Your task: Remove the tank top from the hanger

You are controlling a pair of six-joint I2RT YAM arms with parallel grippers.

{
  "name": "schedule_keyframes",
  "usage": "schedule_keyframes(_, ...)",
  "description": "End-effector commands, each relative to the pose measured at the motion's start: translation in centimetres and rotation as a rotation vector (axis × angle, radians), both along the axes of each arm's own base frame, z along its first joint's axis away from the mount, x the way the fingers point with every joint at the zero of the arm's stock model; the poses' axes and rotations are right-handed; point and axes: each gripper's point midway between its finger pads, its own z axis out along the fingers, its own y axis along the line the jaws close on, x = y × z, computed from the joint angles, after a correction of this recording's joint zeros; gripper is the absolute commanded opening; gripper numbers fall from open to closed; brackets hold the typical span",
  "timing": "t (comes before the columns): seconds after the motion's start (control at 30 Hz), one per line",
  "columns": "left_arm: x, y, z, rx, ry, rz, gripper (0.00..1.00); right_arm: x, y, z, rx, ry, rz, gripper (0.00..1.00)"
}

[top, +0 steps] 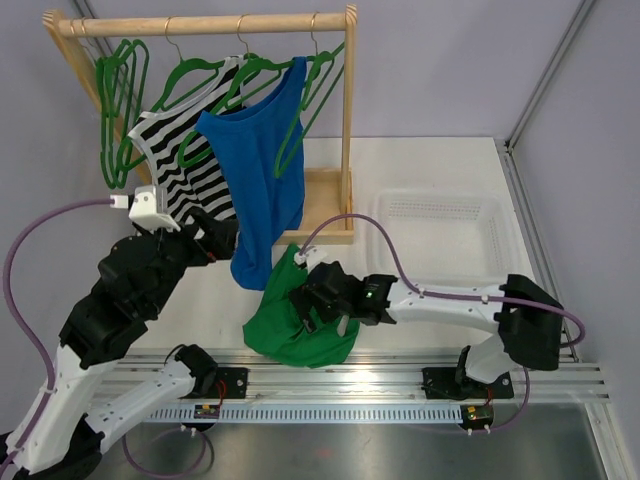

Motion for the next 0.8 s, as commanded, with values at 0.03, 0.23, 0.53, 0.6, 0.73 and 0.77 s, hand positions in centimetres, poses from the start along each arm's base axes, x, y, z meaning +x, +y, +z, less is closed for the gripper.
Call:
schedule_keyframes(0.03, -1.4, 2.4, -5.9, 0.005, 0.126, 0.100, 0.99, 1.9, 3.9, -0.5, 0.001, -0.110, -0.009, 0.99)
schedule_keyframes(0.23, -3.3, 4.8, -10.5, 0.112, 0.203, 0.136, 0.99, 1.3, 5.7, -5.9, -0.088, -0.050, 0.041, 0.99)
schedule_keyframes(0.53, -4.0, 5.9, -11.3, 0.064, 0.077, 0.137, 0.99, 2.0, 4.3, -6.2, -0.076, -0.096, -0.030, 0.00)
schedule_keyframes(0.6, -4.5, 6.5, -10.9, 0.037, 0.046, 0.148, 0.99, 2.3, 4.0, -3.6, -0.033, -0.126, -0.041, 0.00)
schedule_keyframes(0.73, -5.0, 7.3, -10.8, 0.006, 0.027, 0.173, 0.99, 3.2, 1.6, 2.0, 0.003, -0.209, -0.114, 0.00)
schedule_keyframes(0.77, -5.0, 7.3, -10.7, 0.002, 0.024, 0.175, 0.99, 3.5, 1.2, 3.8, 0.020, -0.231, -0.134, 0.00)
